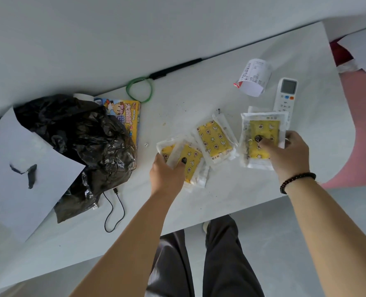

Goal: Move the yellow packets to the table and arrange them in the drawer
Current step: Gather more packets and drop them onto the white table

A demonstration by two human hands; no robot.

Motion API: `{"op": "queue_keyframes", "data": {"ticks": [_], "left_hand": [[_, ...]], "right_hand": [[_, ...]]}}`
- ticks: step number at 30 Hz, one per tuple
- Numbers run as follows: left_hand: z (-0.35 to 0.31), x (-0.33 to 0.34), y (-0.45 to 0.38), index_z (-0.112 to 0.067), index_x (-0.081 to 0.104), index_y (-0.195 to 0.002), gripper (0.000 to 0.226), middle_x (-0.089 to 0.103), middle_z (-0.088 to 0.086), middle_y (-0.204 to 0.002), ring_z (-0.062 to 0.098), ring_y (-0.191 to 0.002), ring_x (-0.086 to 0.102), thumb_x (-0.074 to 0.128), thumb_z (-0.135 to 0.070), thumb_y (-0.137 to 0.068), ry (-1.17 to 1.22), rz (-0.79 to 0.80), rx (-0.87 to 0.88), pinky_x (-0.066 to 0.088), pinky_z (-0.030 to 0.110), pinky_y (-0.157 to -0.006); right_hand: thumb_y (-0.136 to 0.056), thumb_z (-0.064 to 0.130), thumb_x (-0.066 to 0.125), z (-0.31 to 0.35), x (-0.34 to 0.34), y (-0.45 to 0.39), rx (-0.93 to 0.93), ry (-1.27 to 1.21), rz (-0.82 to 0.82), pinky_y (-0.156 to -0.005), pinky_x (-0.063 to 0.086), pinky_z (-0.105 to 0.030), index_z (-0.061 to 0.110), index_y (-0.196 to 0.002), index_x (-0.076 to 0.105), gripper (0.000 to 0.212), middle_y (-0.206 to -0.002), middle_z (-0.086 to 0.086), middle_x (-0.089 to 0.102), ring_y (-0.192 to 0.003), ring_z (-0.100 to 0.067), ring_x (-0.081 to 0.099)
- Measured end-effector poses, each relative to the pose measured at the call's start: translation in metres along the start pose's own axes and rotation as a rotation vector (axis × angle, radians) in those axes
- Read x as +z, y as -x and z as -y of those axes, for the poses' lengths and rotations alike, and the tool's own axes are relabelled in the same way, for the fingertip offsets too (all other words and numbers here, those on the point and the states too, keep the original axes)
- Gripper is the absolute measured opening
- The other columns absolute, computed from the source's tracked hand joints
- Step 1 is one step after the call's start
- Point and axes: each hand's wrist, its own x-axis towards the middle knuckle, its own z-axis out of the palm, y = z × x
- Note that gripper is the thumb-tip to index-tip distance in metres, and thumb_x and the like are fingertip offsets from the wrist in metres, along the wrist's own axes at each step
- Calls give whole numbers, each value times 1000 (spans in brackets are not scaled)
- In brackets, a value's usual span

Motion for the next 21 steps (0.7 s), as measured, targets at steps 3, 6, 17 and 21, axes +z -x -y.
{"op": "queue_keyframes", "data": {"ticks": [3, 6, 17, 21], "left_hand": [[4, -4, 1, -16, 50, -104, 24, 60, 1, -94, 15, -75, 57, 63, -16, -85, 124, -8, -28, 41, 25, -53], [7, -6, -1, -18, 47, -103, 24, 58, 0, -95, 14, -77, 57, 63, -12, -85, 200, -9, -64, 45, 26, -55], [-10, 13, -15, -28, 52, -96, 15, 66, 5, -99, 30, -95, 66, 62, -21, -87, 383, 89, -118, 56, 43, -81], [-17, 19, -12, -25, 57, -108, 15, 69, 5, -104, 28, -97, 67, 56, -25, -92, 468, 154, -61, 55, 51, -87]], "right_hand": [[-75, 11, 78, 4, 15, -3, 26, -42, 124, -63, 47, -16, 15, -113, 45, 50, -93, 3, 62, -78, -5, 62], [-75, 12, 78, 7, 38, -12, 48, 85, 318, -71, 46, -18, 16, -129, 40, 66, -104, 3, 58, -87, -10, 59], [-75, 14, 75, 15, 77, -15, -28, 199, 472, -80, 53, -27, 16, -131, 42, 66, -115, 2, 53, -99, -15, 57], [-81, 5, 67, 9, 78, -2, -46, 3, 506, -72, 51, -19, 19, -123, 48, 48, -105, 4, 61, -91, -9, 62]]}}
